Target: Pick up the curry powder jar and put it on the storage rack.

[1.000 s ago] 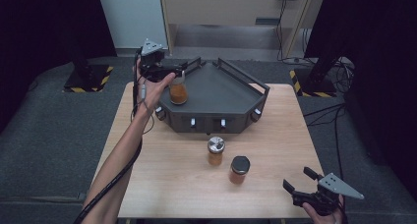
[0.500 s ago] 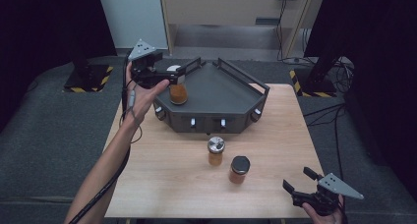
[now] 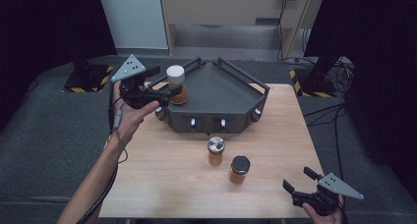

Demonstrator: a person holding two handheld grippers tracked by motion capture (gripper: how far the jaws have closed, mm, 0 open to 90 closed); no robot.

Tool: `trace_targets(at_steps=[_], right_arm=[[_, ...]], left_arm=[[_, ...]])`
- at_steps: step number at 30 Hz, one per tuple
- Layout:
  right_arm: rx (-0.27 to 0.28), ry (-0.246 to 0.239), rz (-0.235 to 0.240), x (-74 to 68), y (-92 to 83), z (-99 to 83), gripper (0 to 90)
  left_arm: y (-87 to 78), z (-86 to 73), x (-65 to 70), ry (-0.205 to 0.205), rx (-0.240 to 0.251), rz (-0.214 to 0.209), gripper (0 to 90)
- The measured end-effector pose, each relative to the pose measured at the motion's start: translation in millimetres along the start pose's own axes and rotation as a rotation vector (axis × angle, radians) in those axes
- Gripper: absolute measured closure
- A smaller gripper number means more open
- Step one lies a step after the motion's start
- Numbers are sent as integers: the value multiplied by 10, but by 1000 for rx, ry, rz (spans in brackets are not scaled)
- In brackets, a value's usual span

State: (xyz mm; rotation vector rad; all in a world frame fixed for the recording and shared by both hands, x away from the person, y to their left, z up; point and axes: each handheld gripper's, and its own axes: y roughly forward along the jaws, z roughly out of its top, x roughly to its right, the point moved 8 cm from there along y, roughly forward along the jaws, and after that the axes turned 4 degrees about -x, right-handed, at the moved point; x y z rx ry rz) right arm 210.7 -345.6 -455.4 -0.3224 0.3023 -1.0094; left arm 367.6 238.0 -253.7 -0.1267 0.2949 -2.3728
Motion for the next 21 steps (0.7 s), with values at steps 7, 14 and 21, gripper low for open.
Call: trace_targets(at_steps=[7, 14, 21], right_arm=[[0, 1, -4, 0, -1, 0, 53], [-3, -2, -2, -6, 1, 2, 53], [-5, -4, 0, -8, 3, 4, 53]], left_arm=[[-191, -185, 65, 1, 1, -29, 28], [-386, -476, 120, -3, 20, -53, 28], [-566, -786, 183, 24, 3, -57, 28]])
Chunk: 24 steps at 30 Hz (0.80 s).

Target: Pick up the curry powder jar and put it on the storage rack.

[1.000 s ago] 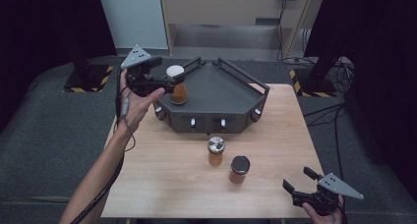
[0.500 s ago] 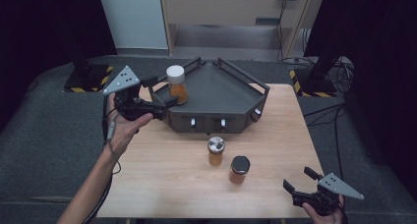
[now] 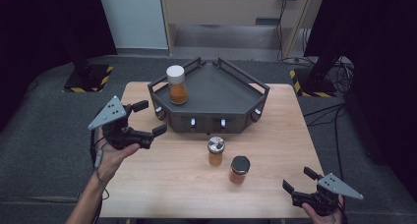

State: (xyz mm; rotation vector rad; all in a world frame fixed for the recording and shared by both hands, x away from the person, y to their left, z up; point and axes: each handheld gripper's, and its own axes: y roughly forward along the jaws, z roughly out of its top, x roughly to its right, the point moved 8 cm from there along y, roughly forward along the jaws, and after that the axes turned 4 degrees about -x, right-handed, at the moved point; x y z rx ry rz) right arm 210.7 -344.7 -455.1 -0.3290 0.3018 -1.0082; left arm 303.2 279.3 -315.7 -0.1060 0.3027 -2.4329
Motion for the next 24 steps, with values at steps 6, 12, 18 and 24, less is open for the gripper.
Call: trace_targets(at_steps=[6, 12, 18, 24], right_arm=[[-2, -2, 0, -5, 5, 1, 52], [-4, -3, -1, -9, 6, 4, 53], [-6, -3, -1, -12, 7, 6, 53], [-6, -4, -1, -11, 8, 4, 54]], left_arm=[[-100, -295, 46, -13, 2, -26, 29], [-185, -645, 79, -46, 1, -24, 28], [-246, -925, 108, -74, -13, -8, 29], [-310, -1239, 125, -121, -32, 17, 31]])
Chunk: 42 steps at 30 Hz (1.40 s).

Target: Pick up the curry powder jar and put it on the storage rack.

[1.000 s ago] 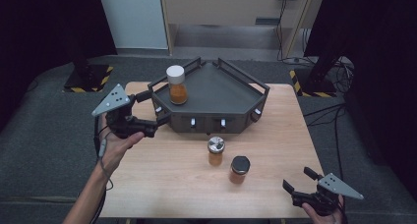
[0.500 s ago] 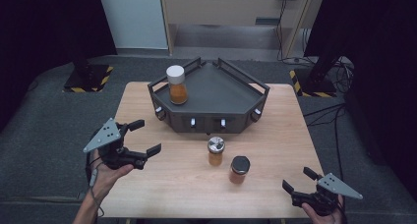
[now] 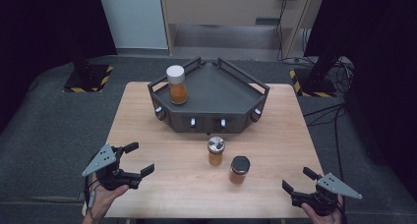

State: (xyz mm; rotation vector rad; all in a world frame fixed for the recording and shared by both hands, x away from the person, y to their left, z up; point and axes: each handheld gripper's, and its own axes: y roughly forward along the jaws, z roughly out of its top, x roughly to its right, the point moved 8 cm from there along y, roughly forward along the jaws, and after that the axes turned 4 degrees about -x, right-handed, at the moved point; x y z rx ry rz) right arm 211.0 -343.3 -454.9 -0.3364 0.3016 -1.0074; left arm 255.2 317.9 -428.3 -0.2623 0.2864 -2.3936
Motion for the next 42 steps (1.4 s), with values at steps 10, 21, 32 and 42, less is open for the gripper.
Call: trace_targets(at_steps=[10, 21, 32, 42], right_arm=[[-2, -1, 0, -3, 1, 3, 54], [-4, -11, 11, -8, 10, 6, 55], [-7, -16, 15, -15, 20, 9, 55], [-7, -16, 13, -14, 19, 8, 55]], left_arm=[[-28, -325, -45, -26, -23, 16, 41], [-41, -526, -188, -55, -22, 1, 45], [-34, -532, -202, -58, -32, -12, 41], [-28, -534, -210, -64, -35, -19, 42]])
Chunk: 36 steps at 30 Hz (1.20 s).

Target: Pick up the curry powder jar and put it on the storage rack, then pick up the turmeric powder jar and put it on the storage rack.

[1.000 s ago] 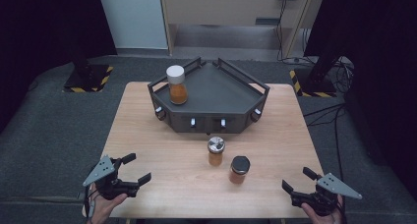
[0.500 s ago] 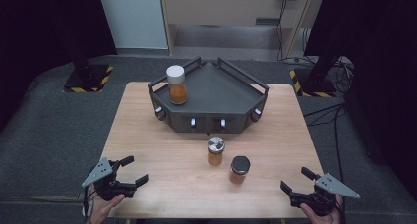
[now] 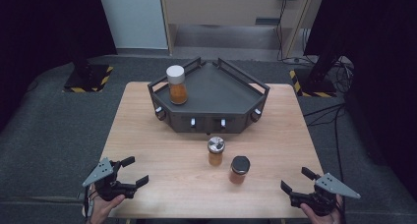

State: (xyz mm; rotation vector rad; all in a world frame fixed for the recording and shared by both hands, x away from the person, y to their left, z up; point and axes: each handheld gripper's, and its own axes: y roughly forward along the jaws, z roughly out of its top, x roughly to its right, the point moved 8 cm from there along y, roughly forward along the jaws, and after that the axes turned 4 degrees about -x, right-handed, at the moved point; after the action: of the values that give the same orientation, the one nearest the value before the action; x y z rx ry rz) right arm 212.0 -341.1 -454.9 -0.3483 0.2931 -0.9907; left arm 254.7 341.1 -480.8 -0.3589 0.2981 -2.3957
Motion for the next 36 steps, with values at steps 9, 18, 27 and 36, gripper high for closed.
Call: trace_targets(at_steps=[9, 18, 27, 36], right_arm=[[9, 9, -14, -2, -10, -2, 36], [27, 21, -17, 7, -25, -8, 31], [45, 18, -12, 3, -25, -2, 40], [41, 5, 23, -37, -17, 146, 39]], left_arm=[[6, 2, 2, 1, -3, -2, 43], [2, 4, 6, 0, -5, -4, 43], [8, 5, 9, -1, -11, -2, 42], [14, 5, 8, -1, -15, -4, 43]])
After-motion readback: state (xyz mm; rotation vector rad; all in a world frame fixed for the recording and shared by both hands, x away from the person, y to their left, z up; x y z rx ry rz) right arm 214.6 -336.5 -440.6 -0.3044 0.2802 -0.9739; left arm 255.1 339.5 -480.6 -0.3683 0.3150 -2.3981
